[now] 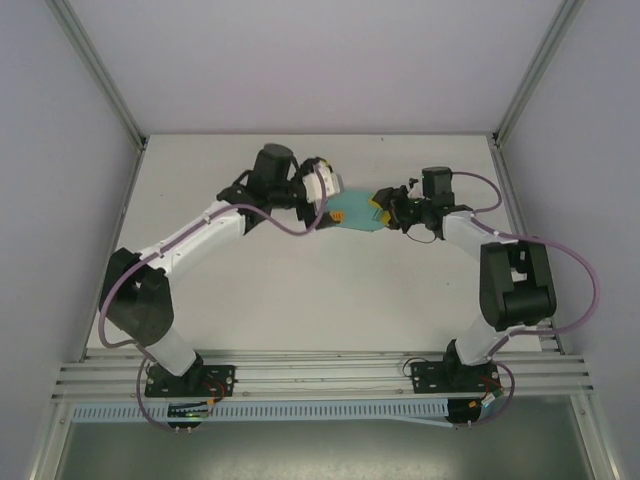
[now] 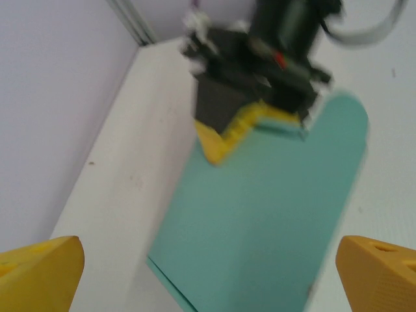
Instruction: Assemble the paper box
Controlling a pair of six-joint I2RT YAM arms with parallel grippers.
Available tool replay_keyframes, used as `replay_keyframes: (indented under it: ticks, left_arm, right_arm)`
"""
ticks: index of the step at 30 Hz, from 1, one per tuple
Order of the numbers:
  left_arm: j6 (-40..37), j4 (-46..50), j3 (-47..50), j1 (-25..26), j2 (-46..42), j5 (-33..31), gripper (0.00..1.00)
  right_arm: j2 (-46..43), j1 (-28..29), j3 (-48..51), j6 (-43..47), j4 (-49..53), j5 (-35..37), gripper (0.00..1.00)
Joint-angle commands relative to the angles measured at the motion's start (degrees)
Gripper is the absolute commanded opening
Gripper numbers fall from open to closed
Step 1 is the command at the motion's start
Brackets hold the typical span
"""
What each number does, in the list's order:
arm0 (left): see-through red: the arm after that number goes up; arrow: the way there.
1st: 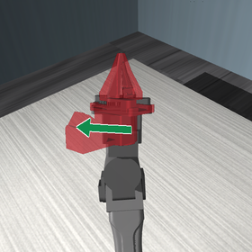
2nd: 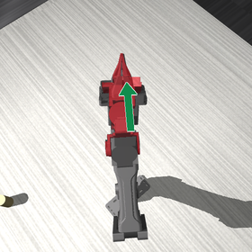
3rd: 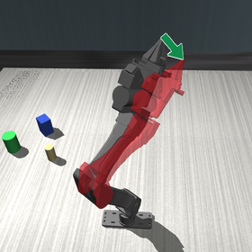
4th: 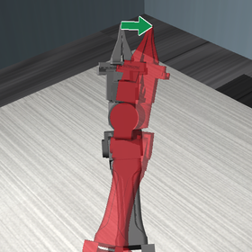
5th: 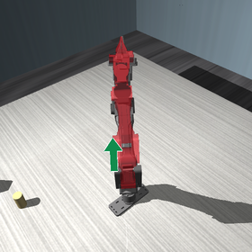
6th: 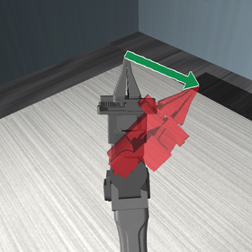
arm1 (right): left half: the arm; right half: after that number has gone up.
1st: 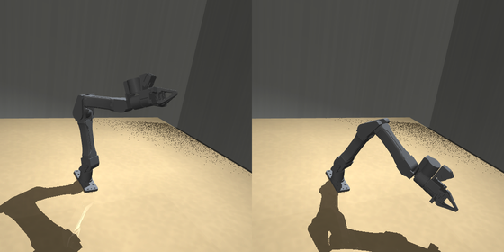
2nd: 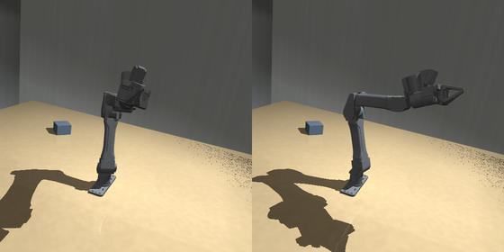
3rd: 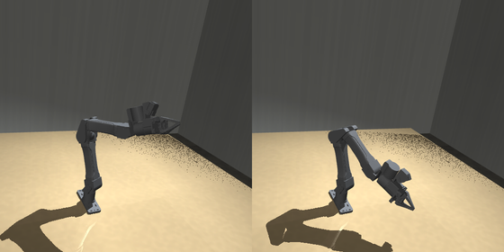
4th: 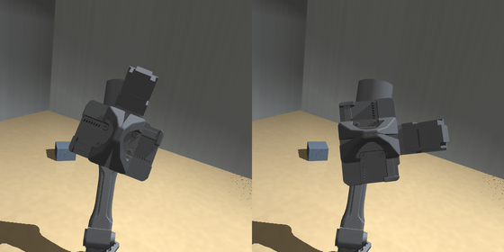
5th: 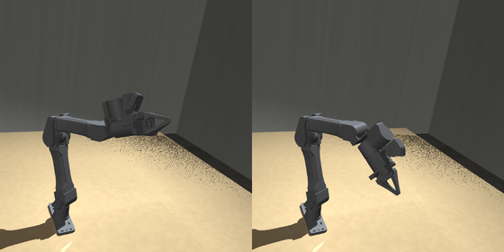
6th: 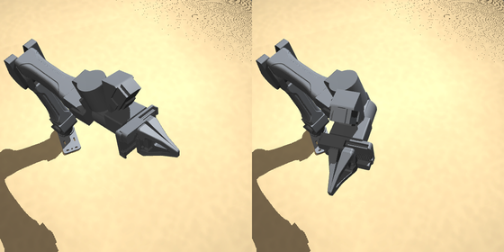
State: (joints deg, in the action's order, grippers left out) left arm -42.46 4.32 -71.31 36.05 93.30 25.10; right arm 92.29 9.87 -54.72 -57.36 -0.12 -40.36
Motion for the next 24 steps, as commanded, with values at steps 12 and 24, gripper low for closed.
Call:
replay_keyframes:
  ticks: [12, 24]
  left_arm:
    - [-18.4, -34.6, 23.1, 3.0, -4.3, -12.1, 0.98]
    - [-20.1, -42.9, 24.5, 3.1, -1.8, -12.6, 0.99]
  right_arm:
    - [-1.8, -0.9, -0.7, -10.0, 5.7, -8.1, 0.32]
    - [2.9, 0.9, -3.1, -11.6, 8.3, -13.6, 0.33]
